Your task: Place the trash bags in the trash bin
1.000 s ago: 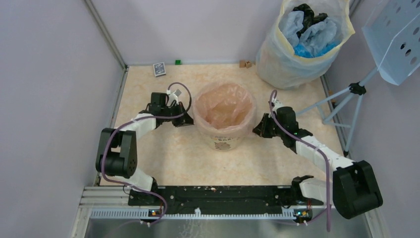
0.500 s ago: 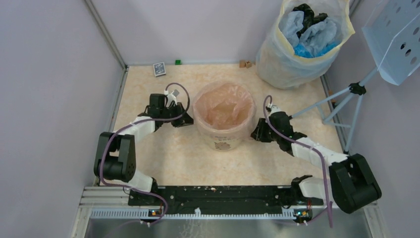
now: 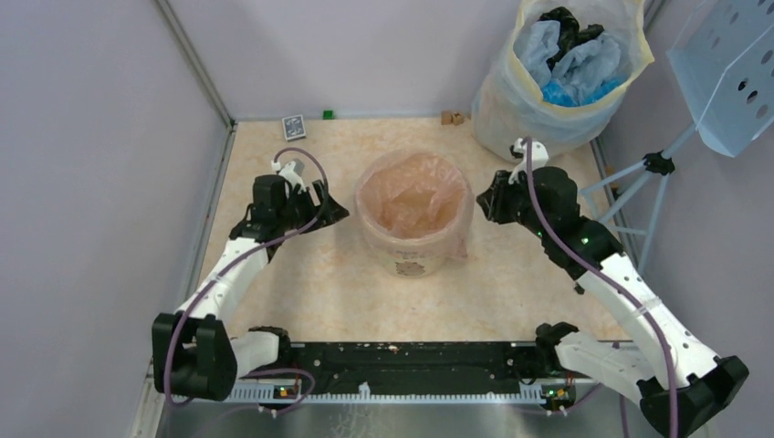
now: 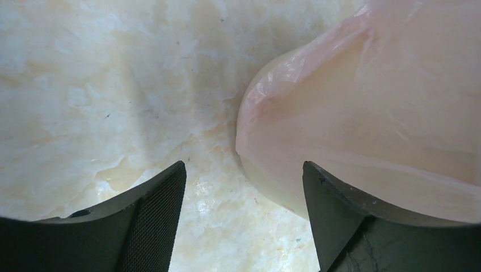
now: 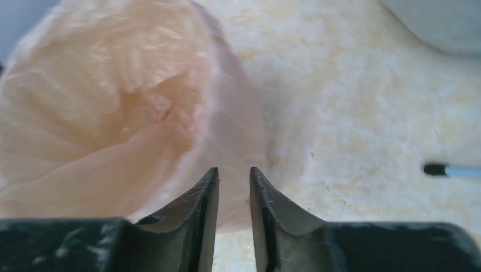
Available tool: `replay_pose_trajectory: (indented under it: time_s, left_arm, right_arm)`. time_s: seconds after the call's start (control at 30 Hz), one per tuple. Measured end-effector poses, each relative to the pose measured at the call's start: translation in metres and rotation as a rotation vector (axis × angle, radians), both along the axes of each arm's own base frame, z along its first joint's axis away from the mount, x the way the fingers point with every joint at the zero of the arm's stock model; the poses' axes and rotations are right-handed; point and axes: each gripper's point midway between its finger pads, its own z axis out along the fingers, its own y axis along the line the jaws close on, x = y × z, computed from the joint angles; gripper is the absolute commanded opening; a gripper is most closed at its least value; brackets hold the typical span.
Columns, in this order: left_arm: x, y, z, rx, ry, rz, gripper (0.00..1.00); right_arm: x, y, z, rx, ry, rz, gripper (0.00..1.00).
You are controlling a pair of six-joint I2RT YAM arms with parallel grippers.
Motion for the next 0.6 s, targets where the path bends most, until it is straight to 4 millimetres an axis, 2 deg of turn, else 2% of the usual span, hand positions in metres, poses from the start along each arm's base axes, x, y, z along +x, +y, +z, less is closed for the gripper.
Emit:
replay_pose_trajectory:
  time_s: [0.03,0.07,0.2,0.33,0.47,0.53,0.6]
  left_arm:
    - [-0.001,0.003,0.005,0.010,-0.015,0.014,0.77]
    - [-0.003,0.005,0.009,0.018,-0.031,0.023,0.76]
    - [-0.008,0.009,0.025,0.040,-0.089,0.023,0.71]
    - [-0.017,0.003,0.041,0.032,-0.157,-0.040,0.72]
    - [-0.025,-0.002,0.059,0.025,-0.234,-0.102,0.72]
    - [-0.027,-0.005,0.065,0.022,-0.267,-0.129,0.71]
    - [-0.030,-0.009,0.069,0.013,-0.287,-0.163,0.71]
  right_arm:
    - [-0.002,0.009,0.012,-0.009,-0.015,0.034,0.05]
    - [-0.004,0.019,0.023,-0.019,-0.031,0.076,0.00]
    - [-0.009,0.052,0.051,-0.051,-0.065,0.208,0.00]
    - [-0.006,0.085,0.061,-0.115,-0.062,0.315,0.00]
    - [-0.004,0.130,0.045,-0.210,-0.010,0.445,0.00]
    - [-0.002,0.153,0.023,-0.263,0.042,0.502,0.00]
    - [-0.002,0.167,-0.006,-0.317,0.106,0.537,0.00]
